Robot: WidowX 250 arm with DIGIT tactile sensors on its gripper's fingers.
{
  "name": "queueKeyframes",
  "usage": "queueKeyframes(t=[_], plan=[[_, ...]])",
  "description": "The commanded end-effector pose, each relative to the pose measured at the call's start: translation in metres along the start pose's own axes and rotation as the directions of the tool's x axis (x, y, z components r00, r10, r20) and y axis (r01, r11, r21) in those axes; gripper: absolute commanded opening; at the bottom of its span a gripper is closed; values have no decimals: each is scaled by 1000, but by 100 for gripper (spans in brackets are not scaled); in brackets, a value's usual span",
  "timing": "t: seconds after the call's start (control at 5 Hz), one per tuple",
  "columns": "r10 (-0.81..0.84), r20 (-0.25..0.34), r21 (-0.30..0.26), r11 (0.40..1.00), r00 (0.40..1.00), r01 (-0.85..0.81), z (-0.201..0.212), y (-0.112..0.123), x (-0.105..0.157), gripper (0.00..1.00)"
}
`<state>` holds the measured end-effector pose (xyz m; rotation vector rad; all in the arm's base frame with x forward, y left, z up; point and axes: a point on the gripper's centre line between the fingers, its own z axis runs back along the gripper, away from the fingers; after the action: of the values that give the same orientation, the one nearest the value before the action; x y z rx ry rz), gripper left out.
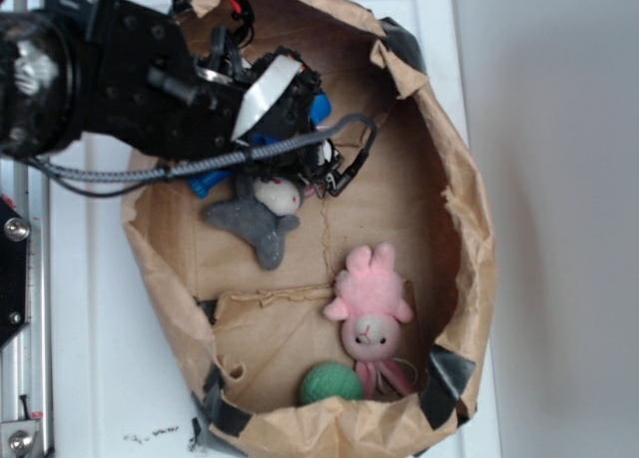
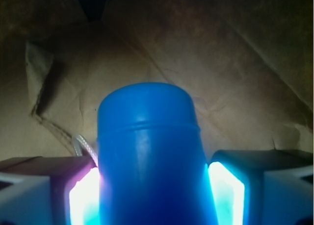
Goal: Grab the blue bottle.
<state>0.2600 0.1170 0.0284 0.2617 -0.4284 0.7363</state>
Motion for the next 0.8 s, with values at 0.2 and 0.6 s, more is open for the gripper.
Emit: queueKeyframes(t=[0.2, 0.6], plan=[[-56, -135, -95, 994, 989, 43, 74, 7, 34, 0], [-140, -146, -140, 983, 979, 120, 146, 3, 36, 0]])
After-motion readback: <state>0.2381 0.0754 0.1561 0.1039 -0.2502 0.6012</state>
